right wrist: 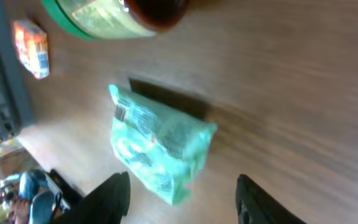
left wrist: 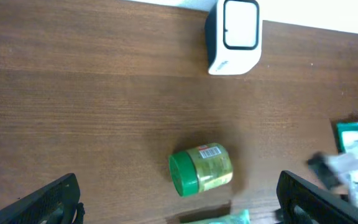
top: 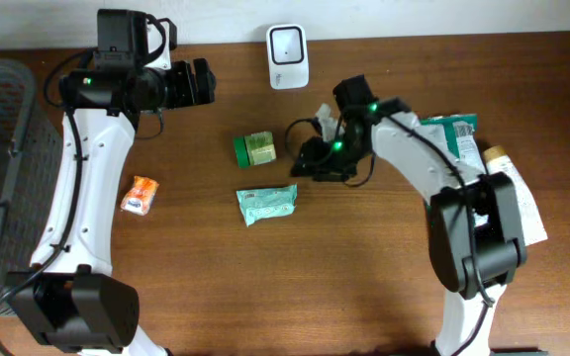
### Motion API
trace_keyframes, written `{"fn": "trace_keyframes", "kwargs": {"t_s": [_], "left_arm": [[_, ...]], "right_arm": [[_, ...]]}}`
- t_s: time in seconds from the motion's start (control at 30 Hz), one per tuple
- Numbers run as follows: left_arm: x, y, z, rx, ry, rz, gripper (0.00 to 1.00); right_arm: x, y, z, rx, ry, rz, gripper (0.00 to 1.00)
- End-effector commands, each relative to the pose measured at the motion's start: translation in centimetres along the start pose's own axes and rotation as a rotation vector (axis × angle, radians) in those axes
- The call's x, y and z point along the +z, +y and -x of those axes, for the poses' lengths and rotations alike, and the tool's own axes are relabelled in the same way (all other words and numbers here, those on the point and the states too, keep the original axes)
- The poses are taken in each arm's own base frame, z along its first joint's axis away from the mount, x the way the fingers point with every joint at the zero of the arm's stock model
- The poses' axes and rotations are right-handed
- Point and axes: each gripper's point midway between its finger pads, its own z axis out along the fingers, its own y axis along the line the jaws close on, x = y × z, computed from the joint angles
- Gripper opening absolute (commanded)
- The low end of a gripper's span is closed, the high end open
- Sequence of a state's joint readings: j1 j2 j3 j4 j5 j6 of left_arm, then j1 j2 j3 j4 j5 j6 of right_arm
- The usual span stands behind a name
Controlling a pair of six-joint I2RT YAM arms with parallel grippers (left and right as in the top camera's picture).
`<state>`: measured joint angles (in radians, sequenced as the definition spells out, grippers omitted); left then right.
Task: Scan the item barcode
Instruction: 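Grasp the light green packet with the right gripper, then hold the light green packet in front of the scanner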
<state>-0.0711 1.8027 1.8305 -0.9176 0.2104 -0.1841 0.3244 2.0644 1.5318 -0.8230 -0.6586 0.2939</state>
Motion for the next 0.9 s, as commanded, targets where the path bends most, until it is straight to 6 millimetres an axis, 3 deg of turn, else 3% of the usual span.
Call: {"fn": "trace_keyframes", "kwargs": {"t_s": [0.0,0.03,0.07,0.23,0.33,0.4,0.47,0.53,0.6,0.63,0.7,0.77,0.8,0.87], "left_arm": [[-0.4,-2.3,-1.0,-0.020,0.049,-0.135,1.00],[-0.3,-2.2,-1.2,-0.021,0.056,-0.130,0.75],[0.1,-1.8,-1.7,-0.029,0.082,-0.114,0.72],[3.6,-0.4,-4.2,-0.057,0.200,-0.070,0.76],[3.8,-0.4,-4.3,-0.058,0.204,-0.069,0.75],[3.9,0.1,-4.2,-0.055,0.200,-0.042,0.72],[3.9,0.2,-4.2,-0.054,0.198,-0.033,0.72],[3.9,1.0,-4.1,-0.051,0.191,0.010,0.79],[3.9,1.9,-4.0,-0.045,0.182,0.064,0.99],[3.9,2.4,-3.9,-0.042,0.177,0.095,0.99],[3.7,3.9,-3.7,-0.034,0.162,0.178,0.99],[3.4,5.6,-3.3,-0.024,0.143,0.280,0.99],[3.3,5.8,-3.3,-0.023,0.142,0.289,0.99],[3.3,5.7,-3.3,-0.023,0.141,0.288,0.99]], "right_arm": [[3.4,0.4,-3.3,0.052,0.090,0.066,0.52],[3.8,0.6,-3.6,0.040,0.093,0.080,0.52],[4.7,0.8,-4.0,0.051,0.100,0.077,0.52],[8.7,-0.3,-4.7,0.073,0.143,0.060,0.52],[9.0,-0.1,-4.1,0.051,0.121,0.070,0.15],[8.8,0.1,-3.9,0.032,0.113,0.083,0.04],[7.4,0.7,-3.1,-0.014,0.079,0.100,0.04],[3.3,2.0,-1.8,-0.080,0.000,0.120,0.04],[-3.3,2.7,-0.2,-0.123,-0.132,0.131,0.04],[-7.9,2.5,0.6,-0.126,-0.230,0.123,0.04],[-13.9,1.3,1.5,-0.130,-0.378,0.088,0.04],[-19.7,1.1,1.2,-0.145,-0.518,0.065,0.04],[-23.2,2.1,0.5,-0.175,-0.612,0.051,0.04],[-26.0,3.1,-0.5,-0.209,-0.705,-0.021,0.04]]}}
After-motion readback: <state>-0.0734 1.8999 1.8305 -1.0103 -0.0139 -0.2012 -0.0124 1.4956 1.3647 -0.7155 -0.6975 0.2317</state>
